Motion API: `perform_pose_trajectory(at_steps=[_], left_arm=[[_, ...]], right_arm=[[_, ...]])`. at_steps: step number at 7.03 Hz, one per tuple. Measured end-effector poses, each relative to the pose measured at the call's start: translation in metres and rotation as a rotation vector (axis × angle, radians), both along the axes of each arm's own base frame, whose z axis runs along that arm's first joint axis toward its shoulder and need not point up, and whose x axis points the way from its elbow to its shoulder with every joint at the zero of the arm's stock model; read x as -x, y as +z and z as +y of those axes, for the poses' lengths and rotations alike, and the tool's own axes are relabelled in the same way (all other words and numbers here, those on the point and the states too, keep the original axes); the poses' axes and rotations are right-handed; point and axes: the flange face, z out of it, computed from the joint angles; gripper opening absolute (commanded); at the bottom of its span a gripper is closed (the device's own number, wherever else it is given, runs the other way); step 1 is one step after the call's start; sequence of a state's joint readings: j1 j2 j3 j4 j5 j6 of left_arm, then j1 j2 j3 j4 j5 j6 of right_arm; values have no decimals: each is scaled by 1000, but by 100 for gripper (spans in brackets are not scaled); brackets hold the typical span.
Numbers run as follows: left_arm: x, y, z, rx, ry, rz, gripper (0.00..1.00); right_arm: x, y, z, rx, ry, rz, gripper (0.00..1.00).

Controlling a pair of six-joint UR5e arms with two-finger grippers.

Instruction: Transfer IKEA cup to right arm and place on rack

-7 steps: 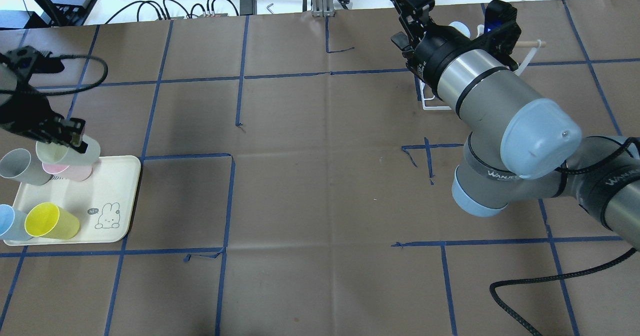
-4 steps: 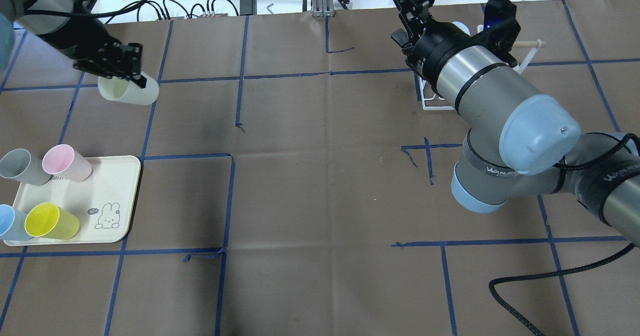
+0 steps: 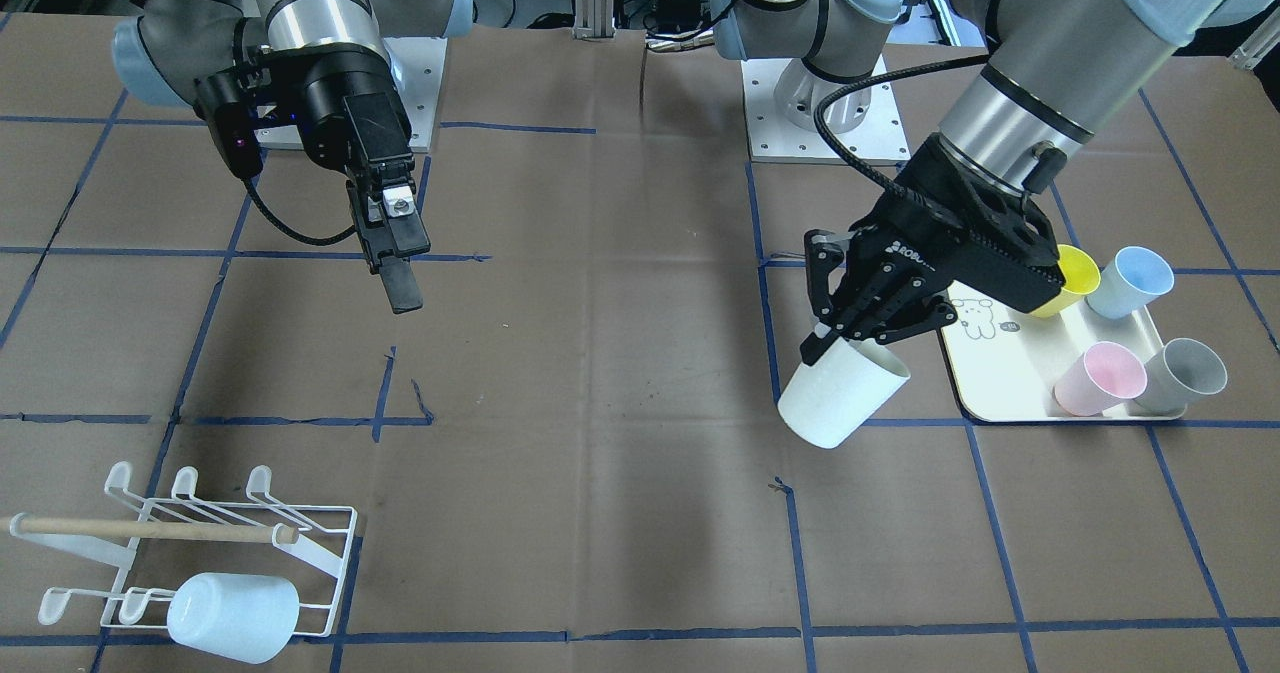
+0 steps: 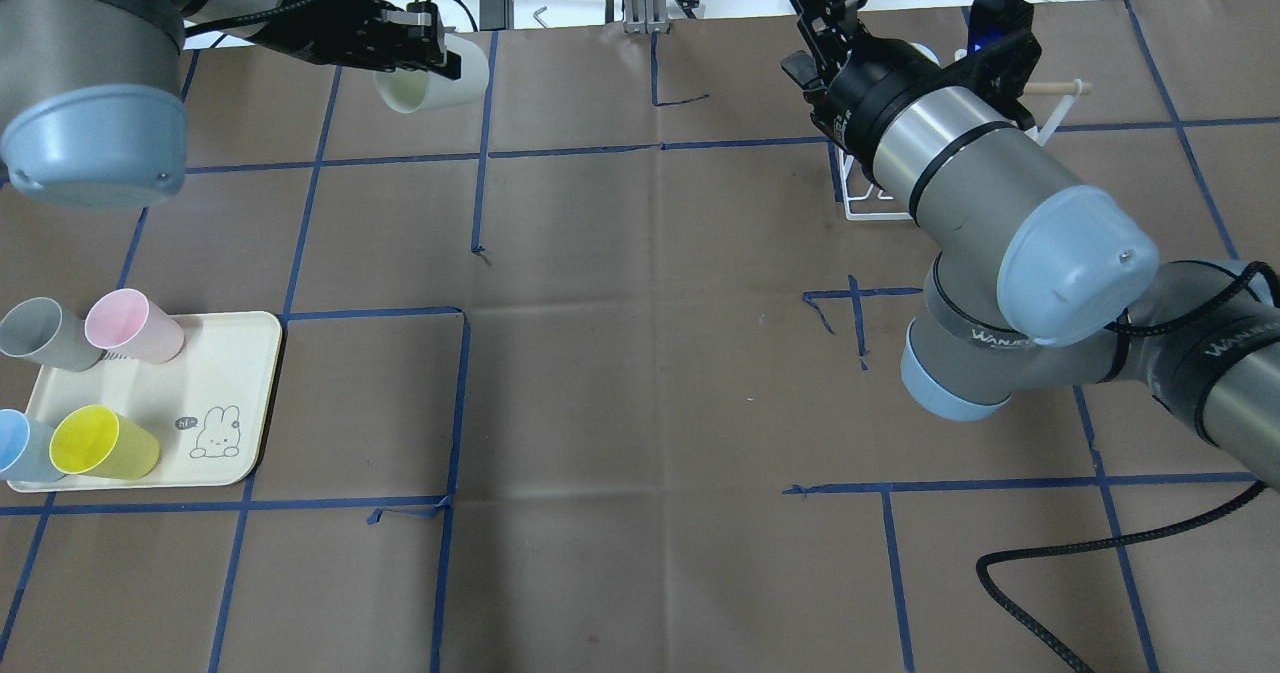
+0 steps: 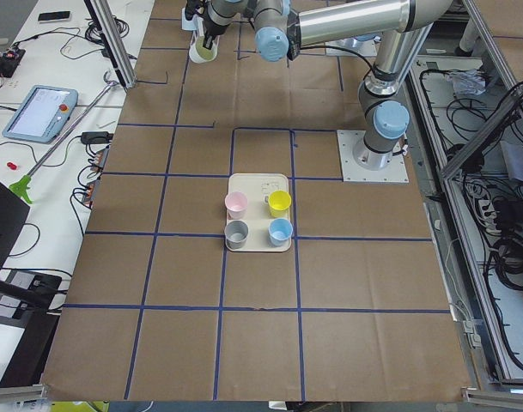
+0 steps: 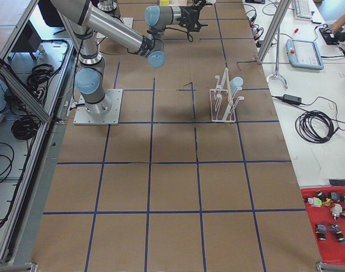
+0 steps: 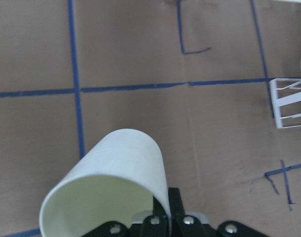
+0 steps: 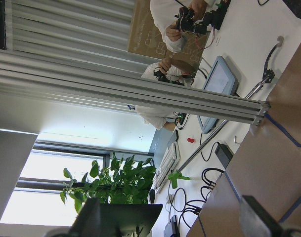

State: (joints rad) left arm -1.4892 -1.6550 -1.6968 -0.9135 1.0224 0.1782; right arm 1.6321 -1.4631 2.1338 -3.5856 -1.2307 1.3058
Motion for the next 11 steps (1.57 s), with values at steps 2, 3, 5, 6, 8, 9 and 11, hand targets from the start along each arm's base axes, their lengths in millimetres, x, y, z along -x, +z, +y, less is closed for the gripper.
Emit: perform_pose_trajectory(at_steps=[2,3,5,6,8,9,11], left_arm=[[19,-25,24,223,-79,52,0],[25,-46,36,321,-103,58,0],[38,-87,58,489,-163,82,0],[55,-105,63,558,-207,99,1],[91,-123,77,628,-255,145,2],[99,-124,82,632,-258,162,2],[103,-124,85,627,-258,177,2]], right_arm=[[1,-18,12,-56,-13,-52,100],[1,-26,19,-91,-29,-113,100],[1,-32,25,-119,-44,-171,100],[-1,-33,26,-127,-26,-178,100],[-16,-35,31,-159,59,-196,100],[-21,-38,32,-189,78,-198,100],[-26,-44,31,-244,89,-196,99]])
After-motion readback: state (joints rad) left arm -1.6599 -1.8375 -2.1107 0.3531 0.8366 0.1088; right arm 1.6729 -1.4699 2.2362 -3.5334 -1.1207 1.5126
